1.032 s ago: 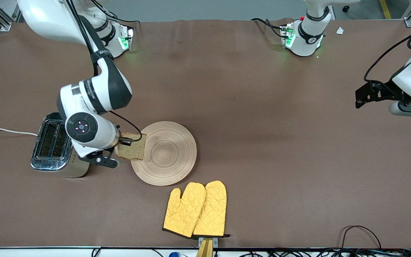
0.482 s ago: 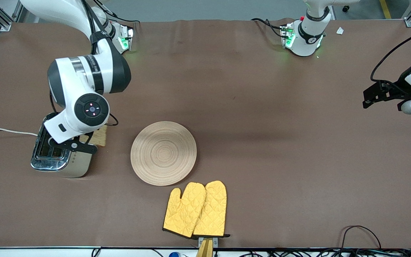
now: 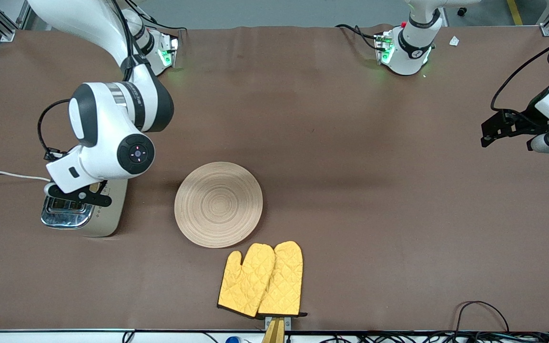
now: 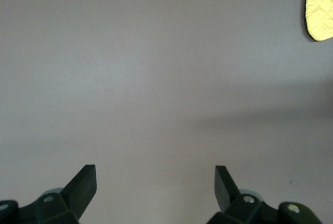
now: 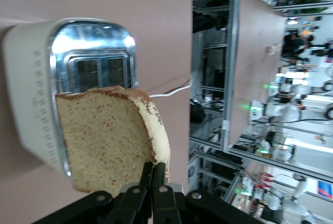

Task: Move plate and put bread in toaster
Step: 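Lower the bread into the toaster slot with the right gripper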

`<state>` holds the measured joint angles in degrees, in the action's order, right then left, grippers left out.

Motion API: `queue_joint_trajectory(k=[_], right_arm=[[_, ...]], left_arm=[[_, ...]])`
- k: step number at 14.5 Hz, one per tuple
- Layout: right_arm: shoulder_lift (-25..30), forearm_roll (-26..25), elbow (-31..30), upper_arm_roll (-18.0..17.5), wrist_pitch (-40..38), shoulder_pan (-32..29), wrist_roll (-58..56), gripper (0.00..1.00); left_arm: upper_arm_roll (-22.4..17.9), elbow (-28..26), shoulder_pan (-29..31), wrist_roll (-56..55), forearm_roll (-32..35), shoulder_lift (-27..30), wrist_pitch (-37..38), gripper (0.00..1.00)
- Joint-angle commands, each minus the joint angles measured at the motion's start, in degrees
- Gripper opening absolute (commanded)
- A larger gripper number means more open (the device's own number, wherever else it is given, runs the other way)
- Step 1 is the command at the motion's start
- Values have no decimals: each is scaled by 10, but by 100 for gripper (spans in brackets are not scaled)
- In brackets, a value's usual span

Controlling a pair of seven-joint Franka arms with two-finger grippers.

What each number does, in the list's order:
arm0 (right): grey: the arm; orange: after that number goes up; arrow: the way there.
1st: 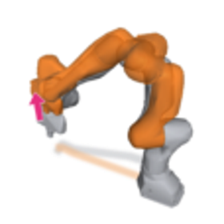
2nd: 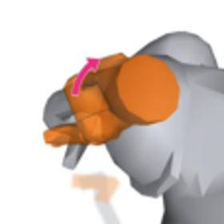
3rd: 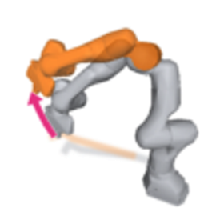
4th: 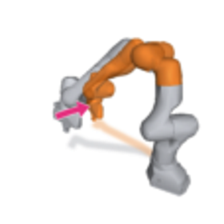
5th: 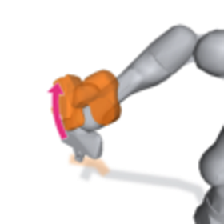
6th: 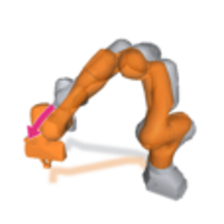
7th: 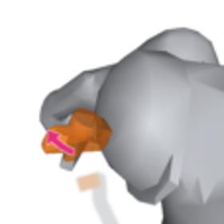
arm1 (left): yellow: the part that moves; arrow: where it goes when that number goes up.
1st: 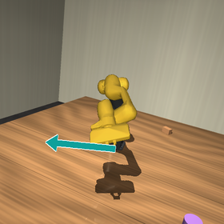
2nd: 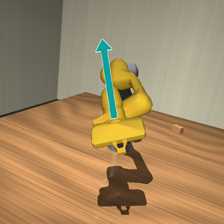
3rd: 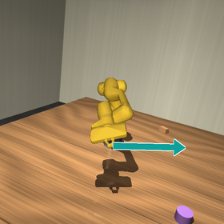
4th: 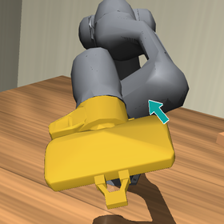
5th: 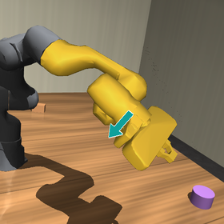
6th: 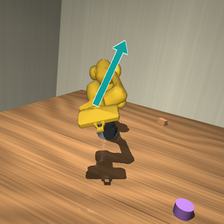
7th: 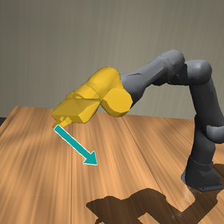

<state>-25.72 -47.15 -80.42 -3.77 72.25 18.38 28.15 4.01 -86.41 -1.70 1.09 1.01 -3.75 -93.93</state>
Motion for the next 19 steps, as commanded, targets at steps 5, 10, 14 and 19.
queue_joint_trajectory(k=[5,10,14,19], right_arm=[[-8,-54,-23,-2,9,-24,0,0],[-10,-60,-45,-2,40,-29,23,0],[-10,-60,-52,-2,58,-39,31,0],[-18,-61,-61,-2,68,-42,33,0]], left_arm=[[-1,-12,1,-1,-8,16,-13,100],[-3,-12,1,1,-12,14,-13,100],[-2,-11,0,-5,-12,11,-20,100],[-5,-12,2,-2,-10,11,-20,100]])
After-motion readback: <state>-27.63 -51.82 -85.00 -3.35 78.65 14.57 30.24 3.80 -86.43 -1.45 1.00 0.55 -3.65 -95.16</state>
